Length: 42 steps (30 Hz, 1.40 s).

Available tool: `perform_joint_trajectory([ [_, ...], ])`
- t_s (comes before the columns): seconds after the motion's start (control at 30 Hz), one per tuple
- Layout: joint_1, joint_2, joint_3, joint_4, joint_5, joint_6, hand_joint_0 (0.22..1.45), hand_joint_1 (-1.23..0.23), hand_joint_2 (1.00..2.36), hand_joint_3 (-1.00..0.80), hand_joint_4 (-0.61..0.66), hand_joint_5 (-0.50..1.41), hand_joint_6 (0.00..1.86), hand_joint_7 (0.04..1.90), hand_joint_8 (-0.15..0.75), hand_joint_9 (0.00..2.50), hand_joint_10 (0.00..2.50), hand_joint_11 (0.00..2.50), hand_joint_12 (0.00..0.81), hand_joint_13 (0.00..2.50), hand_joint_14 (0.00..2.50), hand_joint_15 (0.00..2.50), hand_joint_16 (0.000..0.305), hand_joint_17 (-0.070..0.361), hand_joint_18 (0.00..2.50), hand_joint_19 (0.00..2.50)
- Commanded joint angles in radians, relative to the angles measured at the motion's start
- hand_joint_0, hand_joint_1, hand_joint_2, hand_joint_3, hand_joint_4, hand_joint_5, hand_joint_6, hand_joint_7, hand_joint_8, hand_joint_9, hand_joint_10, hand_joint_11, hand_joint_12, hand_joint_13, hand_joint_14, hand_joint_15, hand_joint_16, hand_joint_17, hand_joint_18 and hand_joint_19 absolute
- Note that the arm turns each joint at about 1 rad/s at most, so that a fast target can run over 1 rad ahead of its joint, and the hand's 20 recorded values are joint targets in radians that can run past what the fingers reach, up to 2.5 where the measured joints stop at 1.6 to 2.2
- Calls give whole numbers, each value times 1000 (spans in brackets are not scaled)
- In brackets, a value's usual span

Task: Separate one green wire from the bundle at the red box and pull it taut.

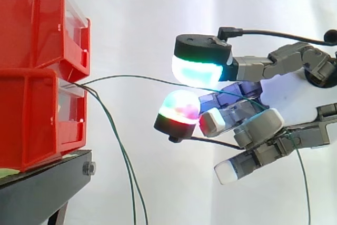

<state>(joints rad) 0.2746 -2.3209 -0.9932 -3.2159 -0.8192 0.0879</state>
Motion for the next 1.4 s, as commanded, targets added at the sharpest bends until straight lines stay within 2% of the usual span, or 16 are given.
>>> perform_joint_trajectory([
  [0.0, 0, 0, -1, 1, 0, 1, 535, -771, 1000, -500, 146, -213, 880, 942, 268, 1143, 20, 1026, 354, 1628, 13, 1370, 51, 115, 954, 470],
  [0.2, 0, 0, -1, 1, 0, 3, 527, -746, 1000, -500, 150, -213, 880, 928, 274, 1144, 20, 1025, 349, 1618, 14, 1369, 51, 116, 958, 474],
  [0.37, 2, 0, -1, -1, 0, 4, 516, -557, 1000, -500, 149, -212, 878, 918, 274, 1164, 20, 1020, 348, 1628, 10, 1381, 53, 119, 970, 487],
  [0.57, -3, 0, -1, -1, -5, 6, 550, -524, 1000, -500, 138, -210, 872, 940, 277, 1176, 21, 1027, 332, 1619, 10, 1381, 52, 117, 957, 500],
  [1.03, -9, 2, 11, -9, -3, 29, 607, -569, 1000, -497, 128, -206, 870, 968, 270, 1197, 20, 1039, 321, 1610, 13, 1386, 51, 114, 945, 511],
  [1.2, -12, 0, 25, -15, -1, 29, 623, -621, 1009, -397, 108, -206, 877, 982, 273, 1203, 21, 1039, 324, 1608, 11, 1383, 51, 114, 945, 503],
  [1.37, -14, 2, 45, -52, -3, 29, 627, -681, 1016, -296, 97, -209, 888, 1007, 274, 1195, 21, 1052, 331, 1590, 13, 1371, 51, 114, 940, 502],
])
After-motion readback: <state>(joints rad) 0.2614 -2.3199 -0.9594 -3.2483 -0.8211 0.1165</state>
